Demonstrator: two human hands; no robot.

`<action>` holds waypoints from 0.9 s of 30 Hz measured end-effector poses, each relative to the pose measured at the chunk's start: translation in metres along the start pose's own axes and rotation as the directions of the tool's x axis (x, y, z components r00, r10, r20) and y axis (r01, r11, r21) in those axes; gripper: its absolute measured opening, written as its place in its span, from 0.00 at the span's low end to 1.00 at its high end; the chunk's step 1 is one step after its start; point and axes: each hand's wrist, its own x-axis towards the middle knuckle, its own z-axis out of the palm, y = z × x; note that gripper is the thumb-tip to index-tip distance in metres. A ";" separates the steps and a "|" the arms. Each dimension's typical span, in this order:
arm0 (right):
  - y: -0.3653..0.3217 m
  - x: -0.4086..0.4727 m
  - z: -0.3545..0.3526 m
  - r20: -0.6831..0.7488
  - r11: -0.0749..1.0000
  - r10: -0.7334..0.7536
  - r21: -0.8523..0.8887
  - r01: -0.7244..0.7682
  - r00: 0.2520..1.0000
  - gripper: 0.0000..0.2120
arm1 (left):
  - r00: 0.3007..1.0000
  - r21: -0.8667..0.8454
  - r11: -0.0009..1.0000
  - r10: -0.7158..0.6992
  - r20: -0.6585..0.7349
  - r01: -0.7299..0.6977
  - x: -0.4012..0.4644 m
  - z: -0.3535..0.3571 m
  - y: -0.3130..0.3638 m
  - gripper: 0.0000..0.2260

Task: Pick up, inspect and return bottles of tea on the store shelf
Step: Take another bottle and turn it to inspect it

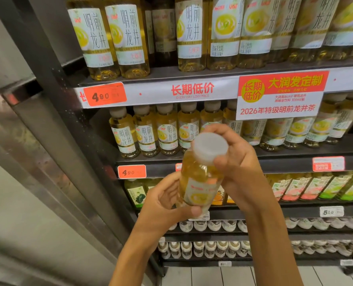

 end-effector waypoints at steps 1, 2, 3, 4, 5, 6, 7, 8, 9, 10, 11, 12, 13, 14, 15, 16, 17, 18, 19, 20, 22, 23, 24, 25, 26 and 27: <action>0.002 0.002 -0.001 -0.038 1.000 0.013 0.023 -0.012 0.999 0.24 | 0.999 -0.036 0.999 -0.025 0.028 0.026 -0.001 0.002 0.000 0.25; 0.003 0.003 -0.001 -0.071 0.999 0.032 0.020 -0.031 0.997 0.25 | 0.997 -0.054 0.997 -0.049 0.052 0.052 -0.003 0.003 0.000 0.24; 0.006 0.005 -0.002 -0.097 0.999 0.052 0.002 -0.052 0.994 0.26 | 0.995 -0.051 0.995 -0.077 0.067 0.081 -0.003 0.005 -0.001 0.22; 0.009 0.006 -0.002 -0.118 0.997 0.073 -0.014 -0.075 0.990 0.26 | 0.991 -0.042 0.993 -0.109 0.073 0.112 -0.004 0.006 -0.002 0.20; 0.011 0.006 -0.003 -0.136 0.995 0.096 -0.014 -0.099 0.986 0.24 | 0.987 -0.042 0.988 -0.144 0.075 0.147 -0.005 0.008 -0.003 0.19; 0.013 0.006 -0.003 -0.156 0.993 0.117 -0.005 -0.119 0.981 0.21 | 0.981 -0.057 0.981 -0.180 0.079 0.184 -0.005 0.008 -0.005 0.19; 0.015 0.006 -0.004 -0.178 0.991 0.133 -0.001 -0.135 0.975 0.18 | 0.973 -0.079 0.972 -0.214 0.088 0.221 -0.005 0.009 -0.007 0.19; 0.016 0.006 -0.005 -0.202 0.989 0.141 -0.010 -0.147 0.969 0.16 | 0.965 -0.096 0.963 -0.242 0.103 0.252 -0.005 0.009 -0.008 0.19; 0.017 0.006 -0.006 -0.225 0.987 0.146 -0.027 -0.156 0.963 0.15 | 0.959 -0.104 0.956 -0.262 0.112 0.273 -0.004 0.009 -0.009 0.20; 0.019 0.005 -0.007 -0.241 0.986 0.147 -0.044 -0.162 0.959 0.15 | 0.956 -0.105 0.953 -0.274 0.106 0.285 -0.003 0.010 -0.009 0.20; 0.020 0.005 -0.007 -0.251 0.984 0.151 -0.055 -0.170 0.956 0.15 | 0.955 -0.100 0.951 -0.284 0.084 0.291 -0.002 0.010 -0.009 0.21; 0.021 0.005 -0.007 -0.255 0.982 0.155 -0.063 -0.177 0.954 0.16 | 0.955 -0.097 0.951 -0.290 0.056 0.294 -0.001 0.009 -0.010 0.22; 0.022 0.005 -0.007 -0.254 0.980 0.161 -0.069 -0.184 0.954 0.17 | 0.955 -0.103 0.949 -0.295 0.035 0.297 -0.001 0.009 -0.010 0.24; 0.023 0.005 -0.008 -0.249 0.979 0.167 -0.074 -0.191 0.954 0.18 | 0.954 -0.120 0.946 -0.299 0.026 0.300 -0.001 0.008 -0.011 0.25; 0.024 0.005 -0.008 -0.238 0.979 0.171 -0.072 -0.193 0.956 0.17 | 0.952 -0.146 0.941 -0.305 0.032 0.307 -0.002 0.006 -0.011 0.25; 0.024 0.006 -0.008 -0.224 0.981 0.172 -0.053 -0.188 0.959 0.16 | 0.948 -0.184 0.930 -0.314 0.056 0.319 -0.003 0.004 -0.010 0.25; 0.023 0.006 -0.008 -0.211 0.983 0.173 -0.016 -0.180 0.962 0.15 | 0.943 -0.232 0.914 -0.320 0.090 0.333 -0.003 0.003 -0.010 0.25; 0.023 0.007 -0.007 -0.199 0.985 0.172 0.030 -0.170 0.965 0.14 | 0.940 -0.283 0.897 -0.316 0.126 0.339 -0.004 0.003 -0.010 0.26; 0.023 0.008 -0.005 -0.186 0.984 0.171 0.078 -0.159 0.968 0.15 | 0.941 -0.332 0.881 -0.298 0.161 0.336 -0.004 0.003 -0.011 0.26; 0.023 0.009 -0.004 -0.173 0.981 0.171 0.126 -0.151 0.970 0.16 | 0.941 -0.374 0.866 -0.280 0.189 0.332 -0.004 0.005 -0.012 0.26; 0.025 0.011 -0.001 -0.172 0.976 0.169 0.166 -0.141 0.970 0.18 | 0.938 -0.400 0.850 -0.283 0.200 0.342 -0.003 0.009 -0.015 0.27; 0.026 0.011 -0.001 -0.188 0.979 0.162 0.151 -0.134 0.969 0.17 | 0.939 -0.373 0.863 -0.297 0.172 0.341 -0.002 0.011 -0.017 0.27; 0.027 0.011 -0.002 -0.207 0.983 0.152 0.130 -0.127 0.967 0.16 | 0.941 -0.308 0.890 -0.314 0.124 0.337 -0.002 0.012 -0.019 0.28; 0.027 0.011 -0.002 -0.224 0.987 0.140 0.109 -0.118 0.964 0.15 | 0.943 -0.205 0.921 -0.326 0.065 0.332 -0.001 0.012 -0.020 0.27; 0.027 0.011 -0.003 -0.243 0.991 0.125 0.081 -0.109 0.962 0.16 | 0.948 -0.106 0.942 -0.318 0.016 0.317 0.000 0.012 -0.020 0.25; 0.027 0.011 -0.002 -0.261 0.994 0.109 0.049 -0.099 0.959 0.17 | 0.956 -0.033 0.955 -0.294 -0.007 0.293 0.001 0.012 -0.018 0.23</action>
